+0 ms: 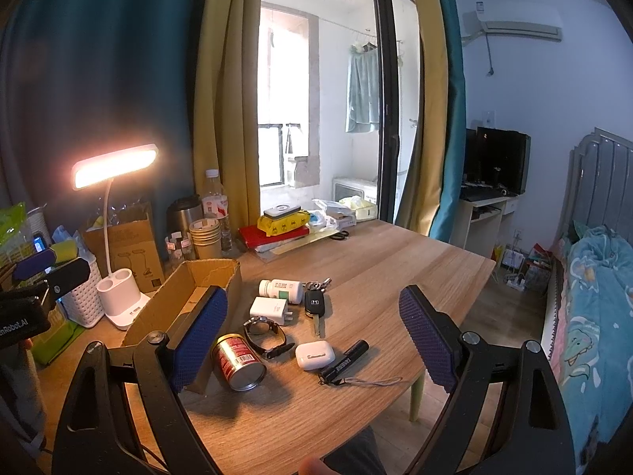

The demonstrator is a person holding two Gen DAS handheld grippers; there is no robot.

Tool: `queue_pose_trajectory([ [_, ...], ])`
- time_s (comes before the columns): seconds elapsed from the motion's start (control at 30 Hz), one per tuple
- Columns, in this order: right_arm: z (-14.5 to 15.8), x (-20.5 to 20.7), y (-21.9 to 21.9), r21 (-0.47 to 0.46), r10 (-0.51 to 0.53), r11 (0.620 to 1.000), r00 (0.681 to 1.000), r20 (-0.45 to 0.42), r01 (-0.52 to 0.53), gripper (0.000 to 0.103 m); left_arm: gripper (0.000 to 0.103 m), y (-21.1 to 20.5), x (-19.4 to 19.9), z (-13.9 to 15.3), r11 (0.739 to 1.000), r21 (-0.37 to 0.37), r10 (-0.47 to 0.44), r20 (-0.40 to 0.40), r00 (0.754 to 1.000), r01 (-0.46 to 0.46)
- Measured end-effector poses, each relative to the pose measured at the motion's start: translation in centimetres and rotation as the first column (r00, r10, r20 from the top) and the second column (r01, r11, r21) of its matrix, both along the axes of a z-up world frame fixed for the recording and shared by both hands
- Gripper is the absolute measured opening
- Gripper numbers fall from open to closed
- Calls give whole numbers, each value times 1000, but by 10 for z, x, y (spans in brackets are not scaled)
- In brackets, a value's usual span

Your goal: Organize rigid objects

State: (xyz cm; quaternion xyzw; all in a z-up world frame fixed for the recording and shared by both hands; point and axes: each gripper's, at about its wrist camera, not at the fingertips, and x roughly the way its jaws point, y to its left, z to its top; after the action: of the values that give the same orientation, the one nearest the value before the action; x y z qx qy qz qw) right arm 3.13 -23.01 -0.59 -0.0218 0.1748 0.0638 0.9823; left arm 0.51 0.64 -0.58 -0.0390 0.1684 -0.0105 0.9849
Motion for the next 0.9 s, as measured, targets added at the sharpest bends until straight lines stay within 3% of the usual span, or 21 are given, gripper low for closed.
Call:
queue_pose_trajectory([
  [0.17,-3,-2,0,0,4,1000,1000,1,-4,91,95,-3,0,0,999,28,19,3,1000,-19],
  [0.43,-5,-3,1,-3,9,1000,1000,-1,-9,91,95,0,0,0,1000,3,10,9,1000,-10],
  [0.9,-7,-1,2,-5,13,1000,1000,-7,-13,91,95,-6,-3,1,1000,20,-1,21,1000,0],
])
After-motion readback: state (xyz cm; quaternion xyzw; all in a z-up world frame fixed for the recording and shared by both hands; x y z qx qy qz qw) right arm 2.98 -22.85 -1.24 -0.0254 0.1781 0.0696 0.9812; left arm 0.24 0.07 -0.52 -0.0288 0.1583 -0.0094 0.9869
